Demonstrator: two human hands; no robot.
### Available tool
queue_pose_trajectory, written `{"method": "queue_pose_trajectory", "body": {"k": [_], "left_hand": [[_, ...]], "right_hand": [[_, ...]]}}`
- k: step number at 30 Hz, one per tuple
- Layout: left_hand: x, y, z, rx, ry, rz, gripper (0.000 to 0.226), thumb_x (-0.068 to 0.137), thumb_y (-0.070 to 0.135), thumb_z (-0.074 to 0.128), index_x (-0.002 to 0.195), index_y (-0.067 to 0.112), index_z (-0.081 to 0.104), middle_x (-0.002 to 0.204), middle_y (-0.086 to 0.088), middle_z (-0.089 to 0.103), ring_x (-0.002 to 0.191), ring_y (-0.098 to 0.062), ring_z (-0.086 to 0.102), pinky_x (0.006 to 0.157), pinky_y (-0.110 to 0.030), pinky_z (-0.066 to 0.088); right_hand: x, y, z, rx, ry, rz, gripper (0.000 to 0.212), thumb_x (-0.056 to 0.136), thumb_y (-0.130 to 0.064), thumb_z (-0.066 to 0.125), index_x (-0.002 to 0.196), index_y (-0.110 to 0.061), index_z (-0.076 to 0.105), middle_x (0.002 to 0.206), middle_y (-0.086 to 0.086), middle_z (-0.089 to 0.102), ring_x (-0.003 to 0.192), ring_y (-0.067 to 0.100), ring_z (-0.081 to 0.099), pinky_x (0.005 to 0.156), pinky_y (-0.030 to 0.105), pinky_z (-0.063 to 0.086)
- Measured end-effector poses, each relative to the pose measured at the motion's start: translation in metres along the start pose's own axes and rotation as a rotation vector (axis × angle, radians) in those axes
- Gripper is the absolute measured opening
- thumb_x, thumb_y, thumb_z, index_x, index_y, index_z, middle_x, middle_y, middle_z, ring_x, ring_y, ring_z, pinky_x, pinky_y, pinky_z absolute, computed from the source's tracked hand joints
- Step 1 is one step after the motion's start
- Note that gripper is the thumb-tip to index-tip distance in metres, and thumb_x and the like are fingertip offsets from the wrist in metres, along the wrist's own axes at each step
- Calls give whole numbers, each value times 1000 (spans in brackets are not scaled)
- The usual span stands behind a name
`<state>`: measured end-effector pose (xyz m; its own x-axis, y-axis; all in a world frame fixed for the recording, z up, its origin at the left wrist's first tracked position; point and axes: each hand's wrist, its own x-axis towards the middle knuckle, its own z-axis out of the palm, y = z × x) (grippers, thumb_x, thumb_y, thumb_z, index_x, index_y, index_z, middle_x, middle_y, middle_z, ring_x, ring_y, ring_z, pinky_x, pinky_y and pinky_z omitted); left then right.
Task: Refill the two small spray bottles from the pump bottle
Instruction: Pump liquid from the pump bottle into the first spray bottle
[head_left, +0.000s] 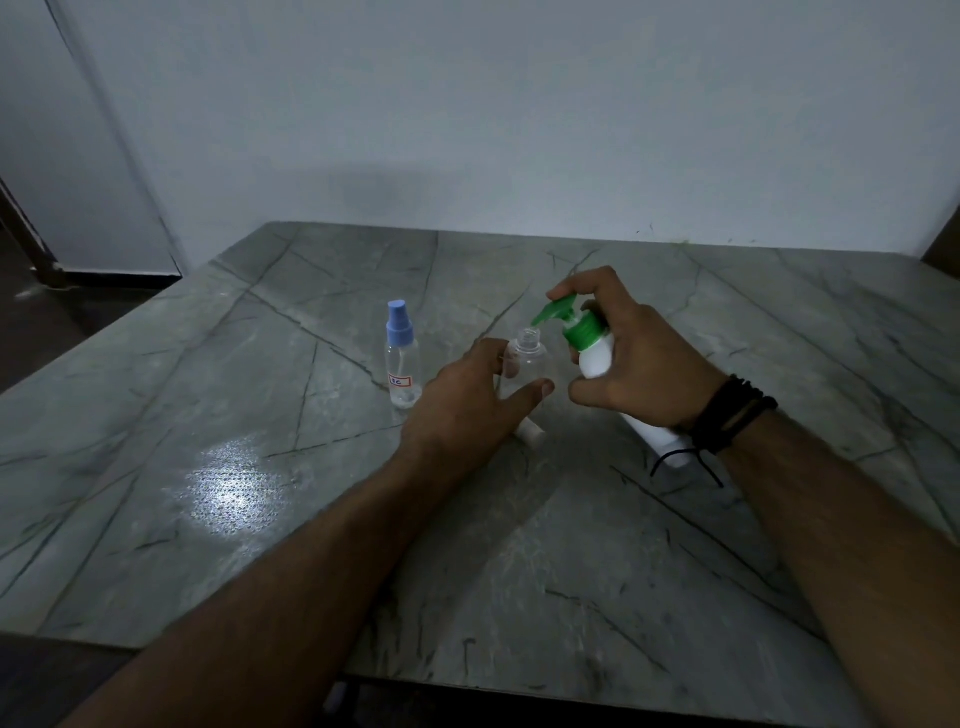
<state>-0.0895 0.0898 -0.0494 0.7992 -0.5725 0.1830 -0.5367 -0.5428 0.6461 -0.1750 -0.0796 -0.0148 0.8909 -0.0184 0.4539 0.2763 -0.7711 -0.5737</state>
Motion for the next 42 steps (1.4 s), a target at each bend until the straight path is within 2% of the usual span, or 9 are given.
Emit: {"method": "queue_pose_trajectory", "body": {"k": [5, 10, 13, 18, 23, 28, 34, 38, 42], "left_hand": [[-2, 1, -1, -10, -7, 8, 49, 87, 56, 61, 125, 27, 49, 129, 8, 57, 97, -2, 46, 76, -23, 36], [-3, 3, -3, -5, -7, 6, 49, 88, 55, 61, 126, 25, 50, 129, 7, 57, 97, -3, 46, 77, -23, 36], [-3, 3, -3, -3, -1, 8, 46, 88, 54, 61, 122, 25, 51, 128, 6, 58, 97, -3, 46, 77, -23, 36], [-3, 3, -3, -7, -10, 4, 48, 87, 55, 61, 123, 26, 50, 129, 7, 58, 98, -3, 46, 78, -24, 37], [-3, 2, -2, -10, -2, 6, 47, 87, 56, 61, 123, 27, 50, 128, 7, 58, 97, -3, 46, 77, -23, 37], [-3, 2, -2, -11, -6, 4, 47, 87, 56, 61, 122, 27, 50, 129, 7, 57, 97, -3, 46, 77, -23, 37], [-2, 2, -3, -5, -14, -3, 49, 87, 56, 61, 124, 27, 49, 130, 7, 57, 97, -3, 45, 77, -24, 36], [-3, 2, -3, -13, -10, -1, 48, 87, 56, 61, 124, 26, 50, 129, 7, 57, 97, -3, 46, 75, -23, 36], [-2, 2, -3, -11, -14, -2, 44, 87, 56, 61, 120, 27, 50, 127, 7, 57, 96, -4, 46, 73, -22, 36]], "right_hand": [[-1, 0, 0, -5, 12, -2, 78, 68, -3, 80, 134, -23, 43, 82, -11, 60, 67, 12, 62, 64, 32, 52], [0, 0, 1, -9, 6, -4, 77, 68, -4, 80, 132, -23, 44, 83, -8, 61, 68, 16, 63, 64, 37, 52], [0, 0, 1, -1, 13, 1, 73, 68, -3, 80, 129, -21, 44, 84, -11, 60, 67, 11, 61, 62, 29, 51], [-1, -1, 0, 13, 20, -5, 80, 68, -2, 79, 136, -23, 43, 81, -11, 60, 67, 12, 61, 64, 28, 50], [-1, 0, 0, 5, 24, -1, 75, 68, -1, 79, 130, -22, 43, 82, -7, 61, 66, 16, 62, 63, 35, 51], [-2, 1, 0, -1, 27, -9, 79, 67, -2, 79, 135, -23, 43, 81, -10, 60, 66, 12, 61, 61, 25, 50], [0, 1, 1, -2, 23, -4, 75, 68, -1, 80, 129, -25, 43, 83, -9, 61, 67, 11, 62, 62, 29, 51], [-1, 1, 0, -1, 39, 2, 78, 67, -1, 79, 133, -24, 43, 80, -8, 60, 66, 16, 62, 63, 37, 52], [0, 0, 1, 4, 22, -8, 75, 66, -9, 78, 131, -24, 43, 82, -6, 62, 67, 15, 63, 63, 37, 53]]}}
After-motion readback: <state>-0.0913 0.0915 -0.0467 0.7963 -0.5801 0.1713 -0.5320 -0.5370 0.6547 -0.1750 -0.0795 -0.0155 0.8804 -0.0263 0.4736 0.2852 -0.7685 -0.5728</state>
